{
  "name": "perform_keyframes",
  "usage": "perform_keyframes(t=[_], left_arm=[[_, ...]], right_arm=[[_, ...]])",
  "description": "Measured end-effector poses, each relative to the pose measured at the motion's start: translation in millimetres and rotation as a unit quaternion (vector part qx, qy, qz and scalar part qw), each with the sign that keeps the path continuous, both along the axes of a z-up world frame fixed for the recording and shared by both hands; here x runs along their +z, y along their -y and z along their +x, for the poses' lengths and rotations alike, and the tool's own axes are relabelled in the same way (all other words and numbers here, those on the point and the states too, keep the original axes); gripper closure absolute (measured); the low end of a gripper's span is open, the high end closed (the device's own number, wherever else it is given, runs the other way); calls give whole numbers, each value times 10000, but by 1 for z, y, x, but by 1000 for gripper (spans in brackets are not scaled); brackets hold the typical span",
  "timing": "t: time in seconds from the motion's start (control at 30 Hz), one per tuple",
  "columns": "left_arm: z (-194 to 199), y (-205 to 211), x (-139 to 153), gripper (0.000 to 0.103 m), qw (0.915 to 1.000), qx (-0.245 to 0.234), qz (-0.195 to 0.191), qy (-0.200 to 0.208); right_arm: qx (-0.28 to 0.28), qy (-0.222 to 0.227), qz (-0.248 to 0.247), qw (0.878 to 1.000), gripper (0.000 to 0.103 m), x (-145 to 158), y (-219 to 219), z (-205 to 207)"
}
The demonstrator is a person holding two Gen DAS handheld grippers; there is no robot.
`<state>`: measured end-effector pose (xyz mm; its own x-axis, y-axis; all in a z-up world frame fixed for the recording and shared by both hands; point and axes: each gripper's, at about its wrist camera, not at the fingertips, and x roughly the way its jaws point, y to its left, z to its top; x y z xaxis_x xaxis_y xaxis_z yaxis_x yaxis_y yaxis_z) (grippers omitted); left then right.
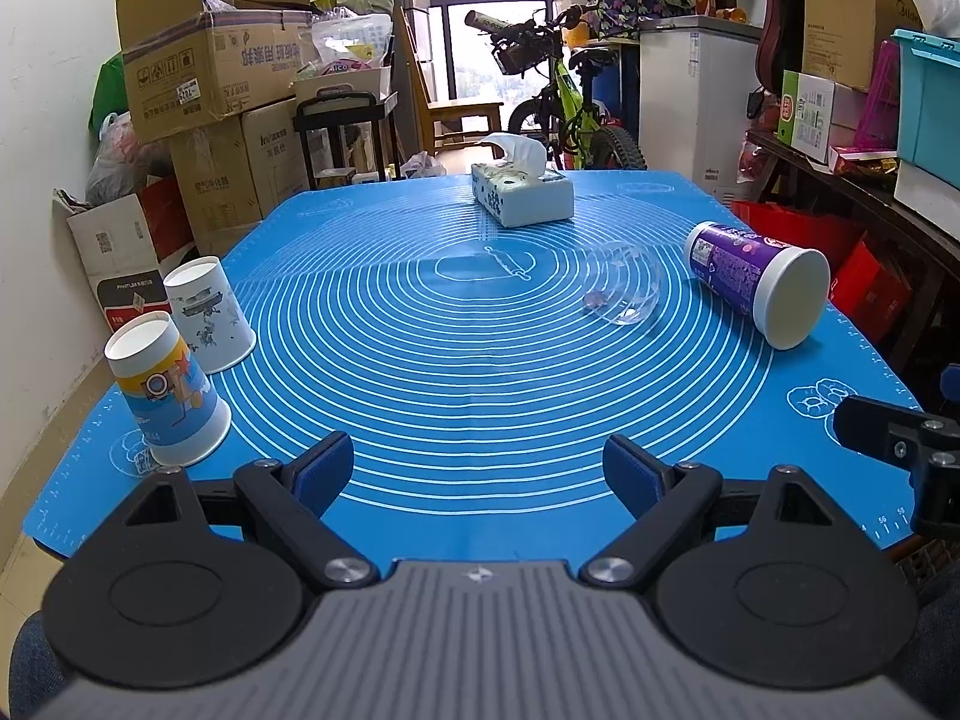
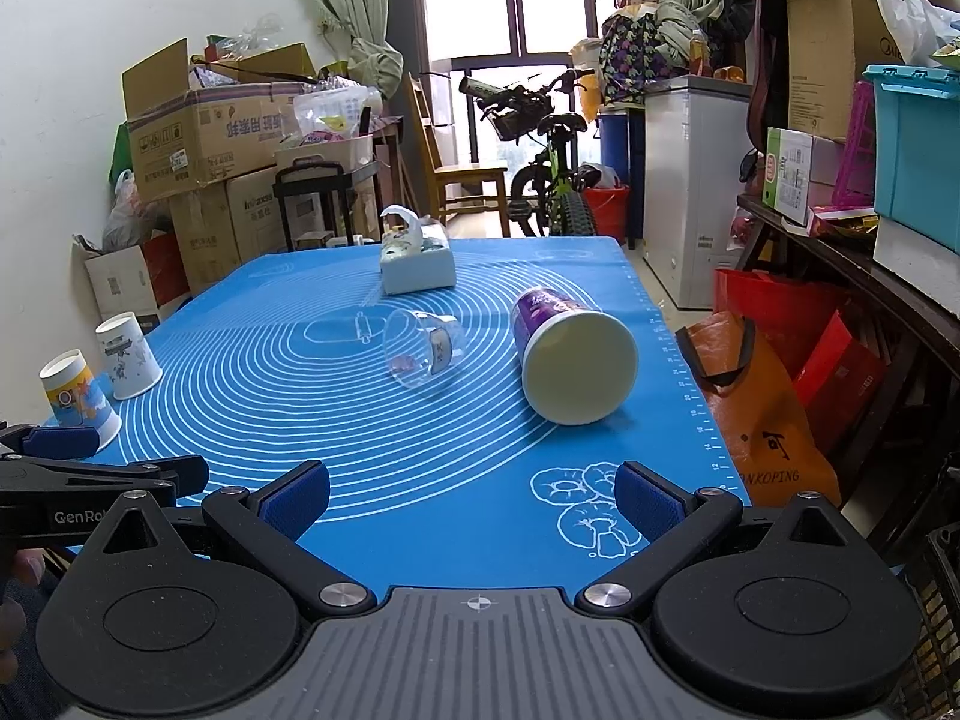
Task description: Flip cup upside down
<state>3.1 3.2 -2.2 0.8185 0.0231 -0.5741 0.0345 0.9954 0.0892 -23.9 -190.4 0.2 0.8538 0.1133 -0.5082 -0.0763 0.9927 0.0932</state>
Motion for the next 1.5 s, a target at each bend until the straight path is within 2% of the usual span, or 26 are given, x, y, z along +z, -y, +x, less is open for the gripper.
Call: perform_keyframes(t=[0.6, 0.87, 1.1, 1.33, 1.5], left_arm=[[2, 1, -1, 13, 10000, -15, 37, 2], [18, 8, 0, 13, 9999, -128, 21, -43], [44, 21, 7, 10, 9995, -301, 27, 132], [85, 45, 5, 9, 9961, -839, 31, 278], [122, 61, -4, 9, 9932, -1092, 203, 341]], right_arm=[[-2, 1, 11, 10000, 3, 0, 0, 1], [-52, 31, 100, 9999, 3, 0, 8, 8], [-163, 144, 132, 9997, 3, 9, 19, 27], [-374, 276, 205, 9987, 3, 19, 36, 56], [-517, 328, 306, 9977, 3, 23, 50, 79]])
